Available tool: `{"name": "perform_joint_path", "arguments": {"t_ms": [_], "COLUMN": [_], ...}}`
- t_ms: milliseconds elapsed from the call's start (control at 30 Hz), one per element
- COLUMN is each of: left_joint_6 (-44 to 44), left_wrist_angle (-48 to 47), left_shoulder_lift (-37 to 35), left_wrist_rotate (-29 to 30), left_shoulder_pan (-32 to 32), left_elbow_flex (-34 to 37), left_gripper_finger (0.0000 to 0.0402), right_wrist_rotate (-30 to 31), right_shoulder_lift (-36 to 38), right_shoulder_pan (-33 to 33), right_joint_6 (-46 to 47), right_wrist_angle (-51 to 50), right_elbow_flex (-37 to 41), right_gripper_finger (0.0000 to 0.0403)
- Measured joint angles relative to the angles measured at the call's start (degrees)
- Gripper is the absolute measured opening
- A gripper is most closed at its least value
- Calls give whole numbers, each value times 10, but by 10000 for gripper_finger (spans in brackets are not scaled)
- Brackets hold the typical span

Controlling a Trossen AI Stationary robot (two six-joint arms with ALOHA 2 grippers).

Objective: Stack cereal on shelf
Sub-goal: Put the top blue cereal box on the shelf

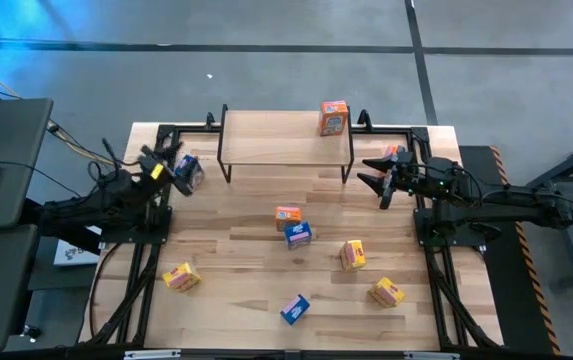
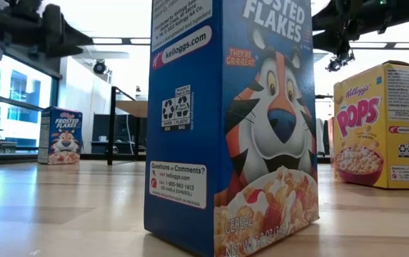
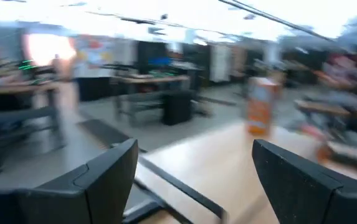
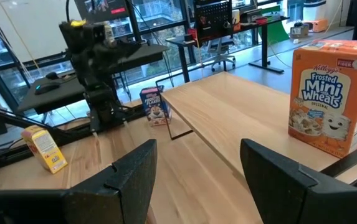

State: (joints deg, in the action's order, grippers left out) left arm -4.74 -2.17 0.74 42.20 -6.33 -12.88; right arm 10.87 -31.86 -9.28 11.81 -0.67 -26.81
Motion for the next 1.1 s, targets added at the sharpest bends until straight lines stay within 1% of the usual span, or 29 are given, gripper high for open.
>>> {"name": "perform_joint_path", "arguments": {"t_ms": [67, 133, 233, 333, 400, 500, 567, 667, 733, 800, 867, 933, 1000, 1100], "left_joint_6": [6, 8, 41, 83, 104, 141, 154, 188, 192, 192, 190, 170, 150, 126], "left_wrist_angle": [-18, -58, -119, -167, -197, -230, -230, -229, -228, -220, -192, -170, -169, -186], "left_shoulder_lift": [0, 1, 8, 12, 12, 12, 12, 12, 12, 12, 13, 14, 24, 53], "left_wrist_rotate": [41, 64, 79, 78, 66, 24, -14, -90, -124, -133, -134, -134, -131, -103], "left_shoulder_pan": [0, 0, 0, 0, 0, 0, 0, 0, 0, 0, 0, 0, 0, 0], "left_elbow_flex": [-21, -44, -73, -86, -86, -85, -85, -85, -85, -84, -86, -99, -125, -171], "left_gripper_finger": [307, 307, 307, 307, 307, 307, 307, 307, 307, 307, 307, 307, 307, 307], "right_wrist_rotate": [0, -1, -1, -1, -1, -1, -1, -1, -1, -1, -1, -1, -1, -1], "right_shoulder_lift": [0, 0, 0, 0, 0, 0, 0, 0, 0, -1, -1, -1, -1, -1], "right_shoulder_pan": [0, 0, 0, 0, 0, 0, 0, 0, 0, 0, 0, 0, 0, 0], "right_joint_6": [-1, -2, -3, -3, -4, -4, -3, -2, -3, -3, -3, -3, -3, -3], "right_wrist_angle": [0, 0, 0, -3, -4, -4, -4, -4, -4, -4, -4, -5, -12, -20], "right_elbow_flex": [0, 0, 0, 0, 0, 0, 0, 0, 0, 0, 0, 0, 0, 0], "right_gripper_finger": [224, 224, 224, 224, 224, 224, 224, 224, 224, 224, 224, 224, 224, 224]}}
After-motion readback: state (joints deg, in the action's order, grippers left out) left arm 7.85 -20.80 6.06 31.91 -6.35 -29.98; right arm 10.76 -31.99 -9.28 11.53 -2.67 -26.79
